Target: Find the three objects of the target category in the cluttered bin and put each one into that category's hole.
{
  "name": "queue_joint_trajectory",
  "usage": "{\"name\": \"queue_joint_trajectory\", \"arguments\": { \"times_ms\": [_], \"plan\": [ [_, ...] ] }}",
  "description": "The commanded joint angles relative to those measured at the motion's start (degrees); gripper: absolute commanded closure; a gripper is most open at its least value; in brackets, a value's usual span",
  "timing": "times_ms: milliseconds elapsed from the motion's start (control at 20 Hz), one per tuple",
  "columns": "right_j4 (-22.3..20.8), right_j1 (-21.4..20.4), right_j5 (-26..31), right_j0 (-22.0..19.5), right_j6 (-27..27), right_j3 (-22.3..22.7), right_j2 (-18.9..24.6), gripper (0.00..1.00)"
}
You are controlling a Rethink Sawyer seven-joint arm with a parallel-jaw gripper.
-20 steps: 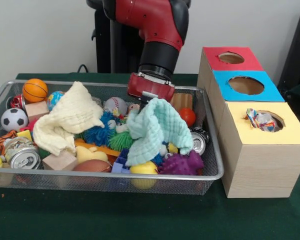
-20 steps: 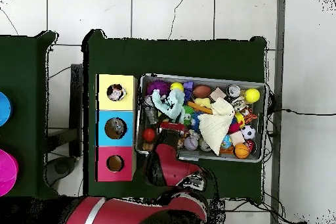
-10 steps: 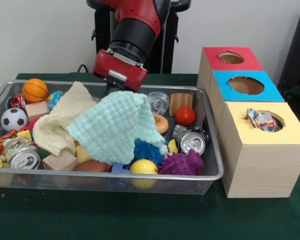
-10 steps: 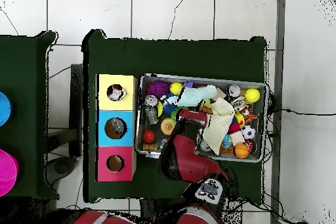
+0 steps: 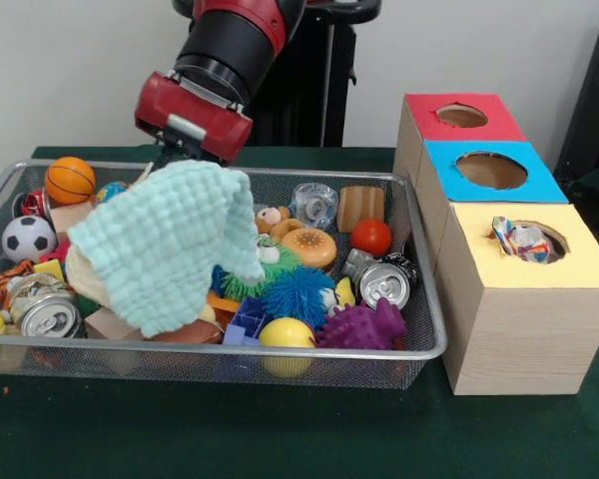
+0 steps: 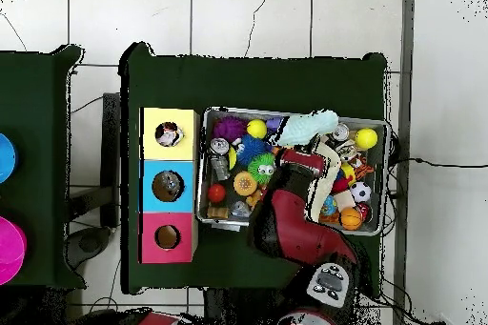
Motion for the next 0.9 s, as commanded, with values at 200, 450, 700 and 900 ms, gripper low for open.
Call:
{"name": "queue_joint_trajectory", "arguments": {
  "times_ms": [200, 450, 700, 900],
  "plan": [
    [-0.07, -6.05, 27.69, -0.94, 2.49, 0.52, 0.18, 1.00],
    [0.23, -8.24, 50.68, -0.37, 1.91, 1.71, 2.05, 1.00],
    [-1.75, -8.68, 59.82, 2.79, 2.79, 0.56, -0.86, 1.00],
    [-2.86, -9.48, 69.98, 1.39, 1.72, 1.38, 1.81, 1.00]
  ]
}}
